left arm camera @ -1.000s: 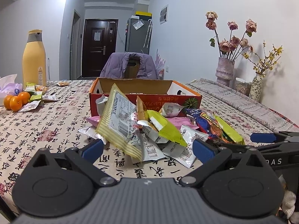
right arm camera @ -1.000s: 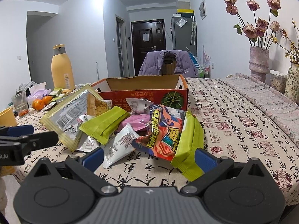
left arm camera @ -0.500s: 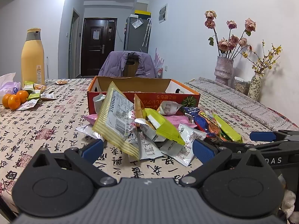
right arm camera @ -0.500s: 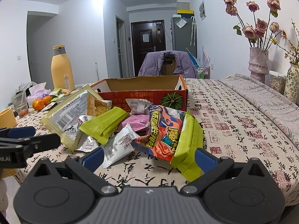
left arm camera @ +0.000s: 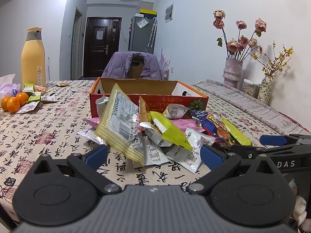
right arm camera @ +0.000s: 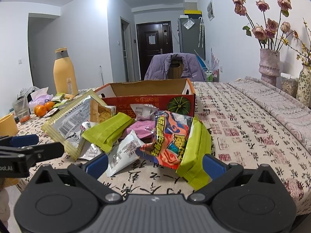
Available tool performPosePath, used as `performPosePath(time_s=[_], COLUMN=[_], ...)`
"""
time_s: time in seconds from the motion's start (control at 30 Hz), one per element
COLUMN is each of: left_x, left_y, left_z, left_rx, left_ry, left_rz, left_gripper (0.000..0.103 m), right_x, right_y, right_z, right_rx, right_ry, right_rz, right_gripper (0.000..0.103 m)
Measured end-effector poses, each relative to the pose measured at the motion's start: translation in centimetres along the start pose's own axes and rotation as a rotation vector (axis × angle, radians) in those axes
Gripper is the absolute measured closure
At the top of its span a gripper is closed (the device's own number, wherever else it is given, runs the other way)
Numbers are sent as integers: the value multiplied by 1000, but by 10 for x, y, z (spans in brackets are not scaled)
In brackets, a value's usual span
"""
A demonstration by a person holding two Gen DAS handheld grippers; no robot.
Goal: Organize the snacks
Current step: 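Grasp the lime-green bar packet from the pile with the right tool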
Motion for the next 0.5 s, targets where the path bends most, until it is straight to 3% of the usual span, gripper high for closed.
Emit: performPosePath(time_s=[0.3,0.5], left_x=[7,13], left_y=[7,7], left_z=[-1,-3], left_rx=[-7,-11], left_ry=[11,22], left_rz=[5,-5], left_gripper=[0,0], right_x=[1,22], right_y=[24,30], right_z=[28,61], right_rx=[19,79], right_ry=[-40,-63], right_rz=[38,-23], right_gripper=[4,28])
Point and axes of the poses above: each gripper's, at about its wrist camera, not at the fingertips, and x roughly the way its jaws point, z to its right, y to its top, the point moved 3 cm from there along x, roughly the way its jaws point, and after that the axes turned 12 degrees about y, right-handed, at the moved point
